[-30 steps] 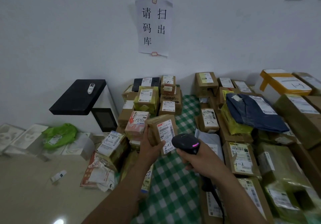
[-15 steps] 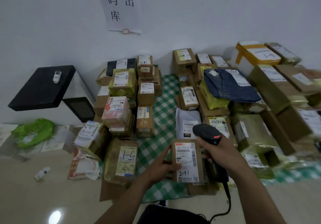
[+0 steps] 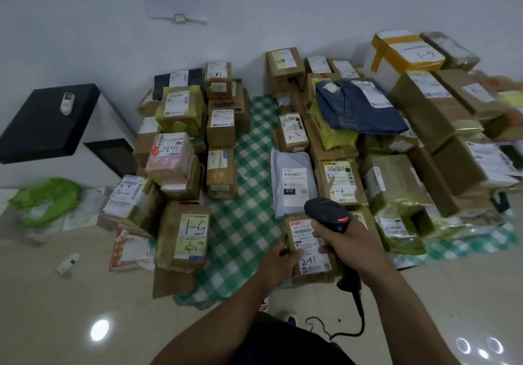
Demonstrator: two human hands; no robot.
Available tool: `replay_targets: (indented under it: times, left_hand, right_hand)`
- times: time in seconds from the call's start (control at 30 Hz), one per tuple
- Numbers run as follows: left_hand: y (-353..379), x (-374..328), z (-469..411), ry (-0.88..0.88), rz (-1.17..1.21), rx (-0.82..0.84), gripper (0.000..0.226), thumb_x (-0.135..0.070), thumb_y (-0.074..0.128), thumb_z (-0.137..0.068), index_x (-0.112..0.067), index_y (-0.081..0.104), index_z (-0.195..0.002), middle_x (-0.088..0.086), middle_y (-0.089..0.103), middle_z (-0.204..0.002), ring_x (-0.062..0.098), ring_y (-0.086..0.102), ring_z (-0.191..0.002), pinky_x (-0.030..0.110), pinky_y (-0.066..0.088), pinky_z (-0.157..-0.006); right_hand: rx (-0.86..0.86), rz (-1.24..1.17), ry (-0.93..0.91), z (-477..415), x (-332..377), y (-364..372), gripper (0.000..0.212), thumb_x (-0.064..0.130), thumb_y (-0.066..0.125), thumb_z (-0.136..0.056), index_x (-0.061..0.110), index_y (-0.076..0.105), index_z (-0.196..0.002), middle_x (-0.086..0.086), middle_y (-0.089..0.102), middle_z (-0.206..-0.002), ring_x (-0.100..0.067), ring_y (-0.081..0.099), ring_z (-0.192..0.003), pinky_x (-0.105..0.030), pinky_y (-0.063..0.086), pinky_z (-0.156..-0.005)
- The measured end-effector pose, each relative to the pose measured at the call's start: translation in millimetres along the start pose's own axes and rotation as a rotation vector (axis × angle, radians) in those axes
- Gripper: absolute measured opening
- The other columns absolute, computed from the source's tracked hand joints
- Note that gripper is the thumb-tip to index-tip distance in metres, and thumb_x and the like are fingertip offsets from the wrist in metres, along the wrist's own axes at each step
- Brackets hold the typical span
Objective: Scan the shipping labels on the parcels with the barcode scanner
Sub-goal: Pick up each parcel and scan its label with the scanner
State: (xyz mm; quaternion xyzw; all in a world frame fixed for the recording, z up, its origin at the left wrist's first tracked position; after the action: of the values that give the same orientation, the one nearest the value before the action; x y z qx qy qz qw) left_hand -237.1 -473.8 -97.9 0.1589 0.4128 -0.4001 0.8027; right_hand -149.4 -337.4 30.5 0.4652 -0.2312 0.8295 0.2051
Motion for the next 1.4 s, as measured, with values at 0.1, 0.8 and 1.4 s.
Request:
replay_targets:
  times: [0.1,0.8,1.4]
  left_hand:
    - [-6,2,8,0.068,-0.024,-0.109,0.029,-0.051,0.068,-0.096,-0.045,0.057,-0.122,-0.020,0.069,-0.119,-0.002,0.066,-0.104,0.022,0.056,-0.092]
    - [-220,84,40,-0.085,-0.107,-0.820,0.102,-0.027,0.093,-0.075,-0.019,0.031,-0.155,0.008,0.052,-0.143,0.028,0.051,-0.133,0.047,0.046,-0.108]
    - [-153,67,57,0.038,0.577,-0.581,0.097,-0.066,0.092,-0.057,-0.037,0.054,-0.141,-0.002,0.069,-0.133,0.022,0.071,-0.115,0.051,0.055,-0.102]
  right_hand:
    - [0.055,-0.038,-0.026,2,-1,10,0.020,0.034,0.076,-0.093,0.033,0.067,-0.111,0.001,0.079,-0.094,-0.013,0.074,-0.067,-0.030,0.054,-0.067]
    - [0.355,0.052,-0.050,-34,-22,124,0.043,0.030,0.079,-0.092,0.024,0.064,-0.131,0.000,0.075,-0.112,-0.013,0.075,-0.071,-0.022,0.053,-0.059]
    - [0.253,-0.062,-0.100,-40,-17,146,0.052,0.037,0.080,-0.090,0.034,0.057,-0.136,0.012,0.067,-0.124,-0.009,0.066,-0.107,-0.026,0.060,-0.075]
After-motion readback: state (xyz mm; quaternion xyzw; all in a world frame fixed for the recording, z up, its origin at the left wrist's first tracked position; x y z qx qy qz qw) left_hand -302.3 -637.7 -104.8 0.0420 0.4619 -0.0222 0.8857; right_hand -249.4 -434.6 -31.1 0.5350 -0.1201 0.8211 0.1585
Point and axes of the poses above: each hand's wrist, its own z-axis away from the middle knuckle, its own y-axis out of the palm, x = y × z, the point moved 2 cm from there along -z, towards the middle knuckle
